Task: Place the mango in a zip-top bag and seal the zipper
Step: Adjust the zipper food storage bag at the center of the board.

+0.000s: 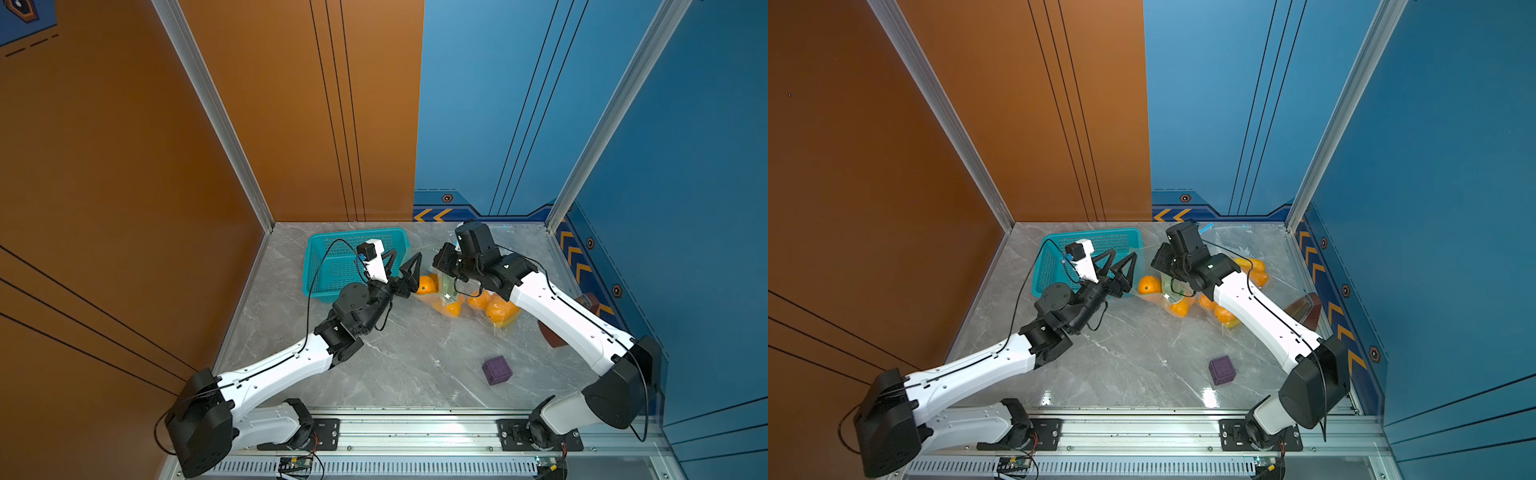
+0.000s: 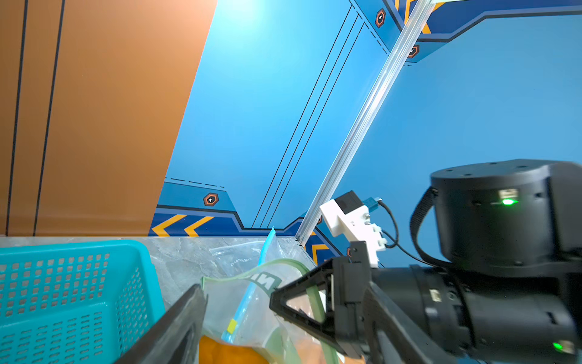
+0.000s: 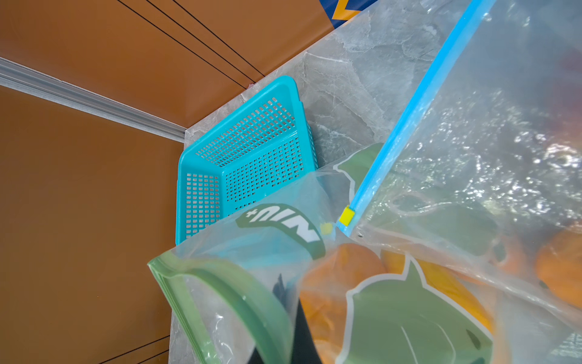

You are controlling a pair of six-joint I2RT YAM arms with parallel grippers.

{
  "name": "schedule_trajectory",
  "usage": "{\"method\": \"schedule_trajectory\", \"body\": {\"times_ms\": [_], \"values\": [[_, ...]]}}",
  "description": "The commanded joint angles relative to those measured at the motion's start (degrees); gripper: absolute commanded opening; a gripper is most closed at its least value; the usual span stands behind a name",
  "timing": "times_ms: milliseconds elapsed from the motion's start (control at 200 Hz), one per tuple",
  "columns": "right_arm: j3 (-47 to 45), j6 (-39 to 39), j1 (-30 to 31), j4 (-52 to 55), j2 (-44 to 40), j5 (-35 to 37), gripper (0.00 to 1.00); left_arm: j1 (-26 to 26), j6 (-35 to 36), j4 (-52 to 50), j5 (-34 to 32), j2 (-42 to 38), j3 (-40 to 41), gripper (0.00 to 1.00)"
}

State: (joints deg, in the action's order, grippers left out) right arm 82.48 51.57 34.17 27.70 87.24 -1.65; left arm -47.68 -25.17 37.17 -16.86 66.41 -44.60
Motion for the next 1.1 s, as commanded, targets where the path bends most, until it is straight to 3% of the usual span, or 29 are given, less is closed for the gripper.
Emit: {"method": "schedule_trajectory", "body": {"times_ms": [0,175,285,415,465,500,716,1091], "values": [[3.5,1.4,0.4,-2.7,2.1,1.7,0.0,-2.7,-2.7,-12.8,-3.7,-3.6,0.7,0.79],[5.1,2.9,0.6,-4.2,3.9,2.3,0.0,-9.3,-7.7,-17.2,-5.4,-5.1,5.2,0.8],[4.8,4.1,0.8,-5.3,4.0,2.8,0.0,-14.3,-6.7,-17.9,-6.3,-2.4,5.0,0.82],[3.8,5.4,1.2,-6.5,3.8,3.7,0.0,-16.6,-7.5,-17.9,-7.7,1.7,3.7,0.85],[3.1,6.0,1.5,-7.0,3.7,4.1,0.0,-17.5,-6.8,-17.8,-10.4,3.1,2.5,1.0],[2.7,6.2,1.6,-7.5,3.6,4.3,0.0,-18.2,-6.3,-17.8,-13.0,4.1,1.7,0.98],[1.1,6.5,2.3,-7.6,2.6,5.7,0.0,-19.3,-8.8,-17.5,-23.3,8.6,-2.7,0.98],[-0.4,7.0,3.0,-8.5,1.5,6.5,0.0,-18.4,-7.7,-17.6,-28.7,16.1,-9.0,0.98]]}}
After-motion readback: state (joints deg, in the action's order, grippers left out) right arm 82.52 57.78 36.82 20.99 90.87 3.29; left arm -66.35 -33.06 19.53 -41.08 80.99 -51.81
